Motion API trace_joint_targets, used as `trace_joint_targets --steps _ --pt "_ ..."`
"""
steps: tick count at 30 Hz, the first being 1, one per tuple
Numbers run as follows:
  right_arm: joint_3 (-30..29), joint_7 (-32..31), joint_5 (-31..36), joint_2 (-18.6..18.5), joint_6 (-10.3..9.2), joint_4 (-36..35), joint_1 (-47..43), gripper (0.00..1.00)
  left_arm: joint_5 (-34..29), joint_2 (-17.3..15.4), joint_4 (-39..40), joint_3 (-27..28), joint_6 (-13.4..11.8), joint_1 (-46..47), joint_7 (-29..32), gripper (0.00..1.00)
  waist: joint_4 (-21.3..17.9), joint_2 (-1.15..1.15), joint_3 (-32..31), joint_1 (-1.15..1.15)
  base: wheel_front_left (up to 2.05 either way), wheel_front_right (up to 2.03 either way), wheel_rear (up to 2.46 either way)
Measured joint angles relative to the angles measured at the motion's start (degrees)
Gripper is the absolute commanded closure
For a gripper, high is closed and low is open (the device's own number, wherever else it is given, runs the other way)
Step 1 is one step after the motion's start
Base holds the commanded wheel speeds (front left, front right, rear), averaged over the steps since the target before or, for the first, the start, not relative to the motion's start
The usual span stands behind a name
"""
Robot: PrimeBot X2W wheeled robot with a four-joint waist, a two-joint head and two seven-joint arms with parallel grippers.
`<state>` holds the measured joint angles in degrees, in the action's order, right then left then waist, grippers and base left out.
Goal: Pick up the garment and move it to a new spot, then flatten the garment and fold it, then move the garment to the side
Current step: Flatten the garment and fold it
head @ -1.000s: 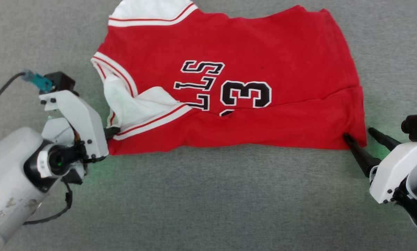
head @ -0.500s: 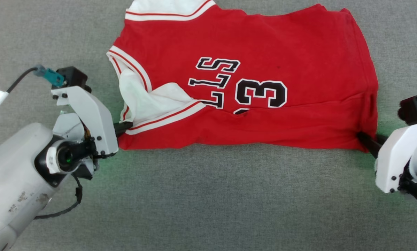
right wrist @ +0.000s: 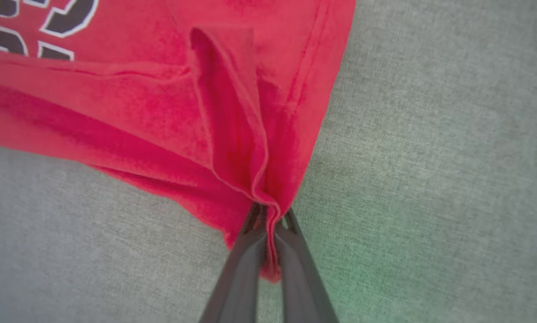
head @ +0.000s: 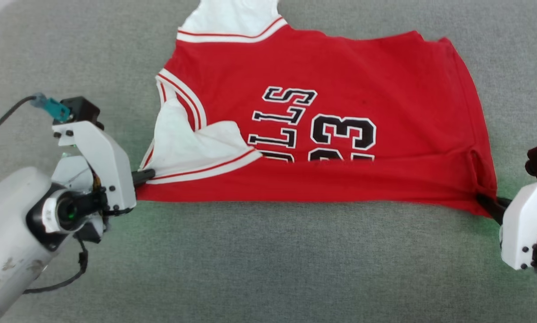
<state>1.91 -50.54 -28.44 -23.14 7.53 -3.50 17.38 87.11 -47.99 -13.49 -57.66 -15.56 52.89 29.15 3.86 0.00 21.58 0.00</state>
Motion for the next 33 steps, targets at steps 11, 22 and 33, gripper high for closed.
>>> trace_joint_targets --steps 11,22,33 --pt "-2.5 -5.52 -2.41 -2.12 0.0 -6.04 -6.12 1.0 0.36 -5.57 9.7 -0.36 -5.15 -2.77 1.47 1.0 1.46 0.0 -2.23 0.0 0.0 0.0 0.0" --pt "-5.83 -11.82 -3.18 -1.1 0.0 -12.32 -13.74 1.0 2.72 -10.32 21.01 -1.79 -11.79 -9.32 1.98 1.0 2.07 0.0 -2.4 0.0 0.0 0.0 0.0" --pt "-5.89 -11.63 -2.55 0.91 -0.01 -14.38 -14.68 0.0 1.98 -10.25 21.75 -2.68 -12.06 -11.73 0.12 0.22 1.1 0.0 -2.36 0.0 0.0 0.0 0.0"
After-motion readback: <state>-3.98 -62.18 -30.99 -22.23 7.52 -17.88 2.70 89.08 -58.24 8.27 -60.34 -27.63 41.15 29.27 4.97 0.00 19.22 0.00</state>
